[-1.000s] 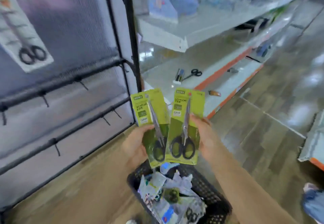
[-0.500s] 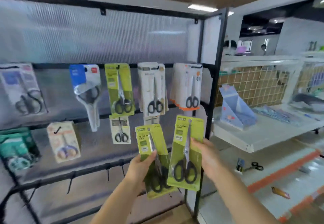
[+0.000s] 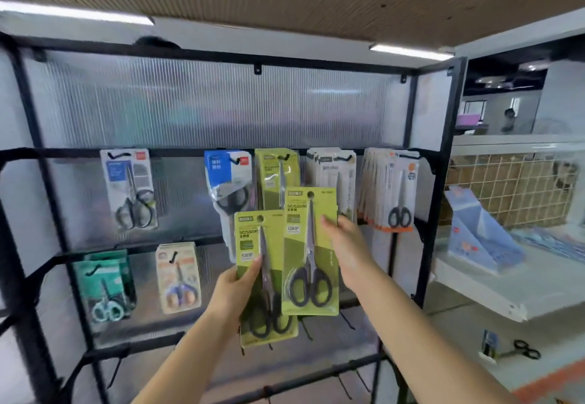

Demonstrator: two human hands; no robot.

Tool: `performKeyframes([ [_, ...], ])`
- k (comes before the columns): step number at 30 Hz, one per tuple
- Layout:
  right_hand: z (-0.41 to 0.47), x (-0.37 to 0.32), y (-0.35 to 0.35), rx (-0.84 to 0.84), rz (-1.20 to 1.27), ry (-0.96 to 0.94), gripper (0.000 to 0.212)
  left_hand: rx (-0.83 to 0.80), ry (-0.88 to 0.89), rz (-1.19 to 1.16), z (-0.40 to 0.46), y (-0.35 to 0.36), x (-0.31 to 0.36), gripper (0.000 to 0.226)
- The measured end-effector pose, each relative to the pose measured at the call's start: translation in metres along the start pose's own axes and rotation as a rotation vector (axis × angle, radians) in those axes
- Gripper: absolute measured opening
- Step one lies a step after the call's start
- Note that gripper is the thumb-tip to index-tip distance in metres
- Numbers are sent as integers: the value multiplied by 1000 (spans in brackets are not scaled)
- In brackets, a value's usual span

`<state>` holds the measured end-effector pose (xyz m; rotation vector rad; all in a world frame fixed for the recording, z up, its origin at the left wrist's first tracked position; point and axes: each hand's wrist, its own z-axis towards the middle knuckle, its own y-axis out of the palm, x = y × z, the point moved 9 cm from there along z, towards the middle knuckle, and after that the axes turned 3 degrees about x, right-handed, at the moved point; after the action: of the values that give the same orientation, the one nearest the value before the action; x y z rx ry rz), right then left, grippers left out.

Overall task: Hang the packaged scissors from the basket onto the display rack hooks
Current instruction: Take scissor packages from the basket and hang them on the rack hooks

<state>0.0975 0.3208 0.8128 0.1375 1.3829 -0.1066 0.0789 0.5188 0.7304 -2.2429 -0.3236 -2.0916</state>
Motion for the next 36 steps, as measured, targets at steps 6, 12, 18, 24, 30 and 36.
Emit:
performKeyframes([
  [6, 44, -28, 9, -18, -53, -105, 43, 86, 47, -43, 20, -2, 26, 30],
  [12, 87, -37, 25, -55, -21, -127, 35, 226, 66, -46, 37, -23, 31, 40],
  [18, 106, -29, 40, -97, -17, -135, 48, 282, 49, -74, 46, -29, 23, 64],
  [24, 119, -27, 47, -81, -37, -127, 47, 267, 32, -82, 54, -25, 23, 54],
  [30, 139, -18, 51, -7, -119, -167, 47, 254, 72, -69, 74, -30, 34, 34],
  [36, 152, -14, 56, 107, -222, -295, 33, 229, 96, -68, 86, -34, 38, 34],
])
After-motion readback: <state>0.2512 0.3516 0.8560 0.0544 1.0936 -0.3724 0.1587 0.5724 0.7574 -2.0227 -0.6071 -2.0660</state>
